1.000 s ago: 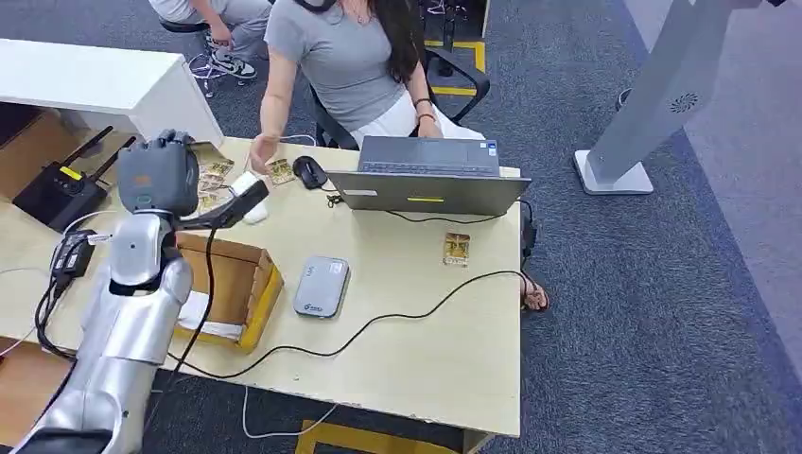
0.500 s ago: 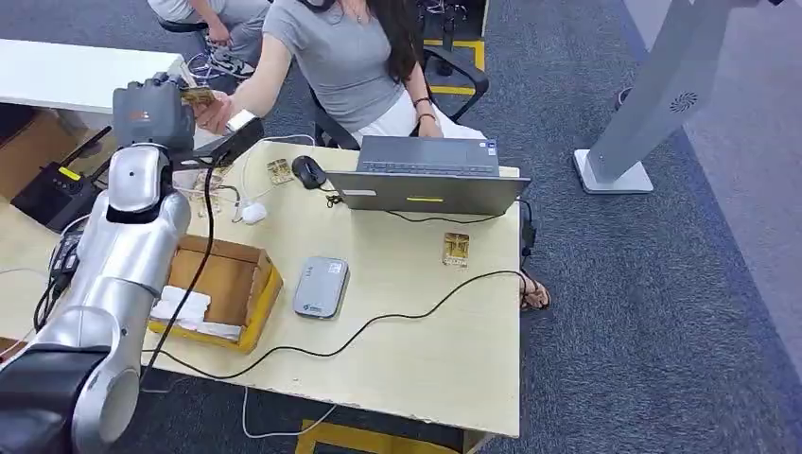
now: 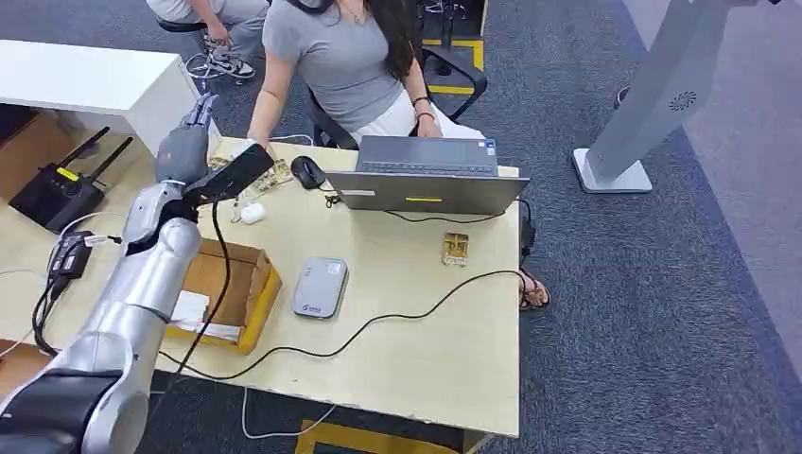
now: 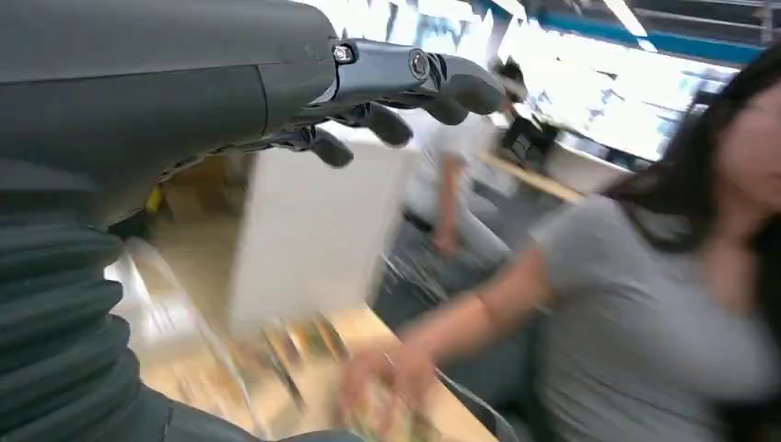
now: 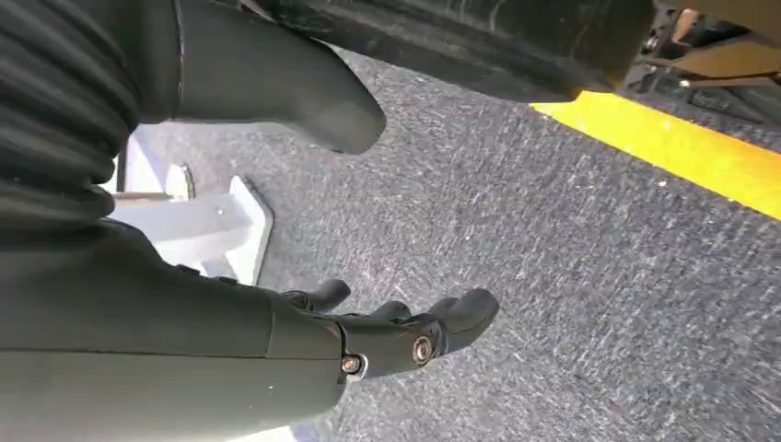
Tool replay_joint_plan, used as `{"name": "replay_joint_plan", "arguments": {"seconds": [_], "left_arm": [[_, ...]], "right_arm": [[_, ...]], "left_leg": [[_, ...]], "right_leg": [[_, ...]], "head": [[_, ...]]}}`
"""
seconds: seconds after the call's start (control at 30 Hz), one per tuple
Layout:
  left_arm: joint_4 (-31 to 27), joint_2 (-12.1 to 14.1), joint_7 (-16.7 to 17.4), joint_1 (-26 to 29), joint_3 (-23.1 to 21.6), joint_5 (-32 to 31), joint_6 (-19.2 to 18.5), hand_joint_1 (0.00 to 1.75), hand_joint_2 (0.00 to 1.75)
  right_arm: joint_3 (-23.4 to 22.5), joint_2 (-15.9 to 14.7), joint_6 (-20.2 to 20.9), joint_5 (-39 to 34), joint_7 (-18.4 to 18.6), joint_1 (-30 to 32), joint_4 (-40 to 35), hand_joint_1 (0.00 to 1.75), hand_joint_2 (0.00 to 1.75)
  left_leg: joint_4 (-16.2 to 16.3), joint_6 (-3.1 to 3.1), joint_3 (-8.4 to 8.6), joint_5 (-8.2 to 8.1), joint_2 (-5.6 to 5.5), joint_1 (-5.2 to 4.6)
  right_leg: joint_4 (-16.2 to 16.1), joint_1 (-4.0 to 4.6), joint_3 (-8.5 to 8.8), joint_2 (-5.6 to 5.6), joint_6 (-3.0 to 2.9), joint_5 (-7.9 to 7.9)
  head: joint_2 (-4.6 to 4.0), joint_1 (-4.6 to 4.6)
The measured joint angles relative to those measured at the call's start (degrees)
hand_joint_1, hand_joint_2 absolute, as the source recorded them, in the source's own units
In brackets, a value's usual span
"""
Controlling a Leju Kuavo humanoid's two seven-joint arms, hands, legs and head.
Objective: Pass the card to the sensor for recognition and then transmit it.
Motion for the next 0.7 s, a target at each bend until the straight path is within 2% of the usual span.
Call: {"name": "replay_joint_plan", "arguments": {"seconds": [0.03, 0.1, 0.2, 0.27, 0.4, 0.5, 0.57, 0.67, 0.7], "left_arm": [[-3.30, -0.05, -3.57, 3.61, 1.37, 7.69, -1.44, 0.00, 1.75], [-9.92, -0.31, -8.76, 11.86, 4.76, 22.64, -6.59, 0.00, 1.75], [-19.54, -0.52, -13.60, 23.95, 10.59, 34.67, -12.13, 0.00, 1.75], [-24.03, -0.70, -15.02, 29.83, 14.27, 38.81, -14.90, 0.00, 1.75], [-28.99, -0.94, -15.13, 34.84, 18.96, 41.75, -17.74, 0.00, 1.75], [-32.35, -1.64, -16.70, 39.96, 24.02, 53.29, -24.13, 0.00, 1.75], [-33.61, -3.27, -17.45, 43.22, 29.87, 59.32, -31.63, 0.00, 1.75], [-33.59, -6.72, -16.83, 45.02, 39.89, 60.29, -43.43, 0.00, 1.75], [-32.96, -8.31, -15.52, 44.93, 44.37, 61.21, -47.12, 0.00, 1.75]], "right_arm": [[-0.11, -0.02, -0.07, -0.20, -0.22, 0.05, 0.00, 0.00, 1.75], [-0.26, -0.04, -0.46, -0.57, -0.57, 0.27, 0.02, 0.00, 1.75], [-0.90, -0.09, -0.90, -1.23, -1.20, 0.58, 0.04, 0.00, 1.75], [-1.31, -0.11, -1.16, -1.47, -1.53, 0.78, 0.04, 0.00, 1.75], [-1.81, -0.15, -1.31, -1.71, -1.75, 0.79, 0.04, 0.00, 1.75], [-2.51, -0.15, -1.81, -2.63, -2.65, 0.87, 0.04, 0.00, 1.75], [-3.06, -0.13, -2.05, -3.13, -3.15, 1.06, 0.04, 0.00, 1.75], [-3.91, -0.13, -2.51, -3.61, -3.43, 1.10, 0.17, 0.00, 1.75], [-4.20, -0.09, -2.73, -3.63, -3.43, 1.11, 0.20, 0.00, 1.75]], "left_leg": [[-0.04, -0.06, 0.05, -0.07, 0.12, -0.04], [-0.03, -0.01, 0.14, -0.20, 0.46, -0.03], [-0.03, -0.03, 0.07, -0.28, 0.62, -0.03], [-0.03, -0.07, 0.03, -0.32, 0.53, 0.00], [-0.05, -0.07, -0.10, -0.30, 0.07, 0.02], [-0.07, -0.08, 0.02, -0.32, 0.25, 0.02], [-0.07, -0.08, -0.01, -0.32, 0.23, 0.02], [-0.06, -0.07, -0.09, -0.32, 0.02, 0.02], [-0.06, -0.07, -0.10, -0.32, -0.04, 0.01]], "right_leg": [[0.01, -0.02, 0.04, 0.15, 0.00, -0.01], [0.01, -0.02, -0.05, 0.44, -0.01, -0.05], [0.01, -0.02, -0.20, 0.58, -0.05, -0.16], [0.00, -0.01, -0.24, 0.50, -0.03, -0.23], [0.00, 0.01, -0.13, 0.01, -0.06, -0.27], [0.01, 0.01, -0.11, 0.20, -0.07, -0.26], [0.00, 0.01, -0.14, 0.20, -0.07, -0.27], [-0.01, 0.00, -0.13, -0.02, 0.01, -0.34], [-0.01, 0.00, -0.10, -0.05, 0.05, -0.37]], "head": [[0.00, -0.04], [0.00, -0.04], [0.00, -0.02], [0.00, -0.04], [0.00, -0.02], [-0.02, -0.04], [0.00, -0.04], [0.00, -0.07], [0.00, -0.04]]}}
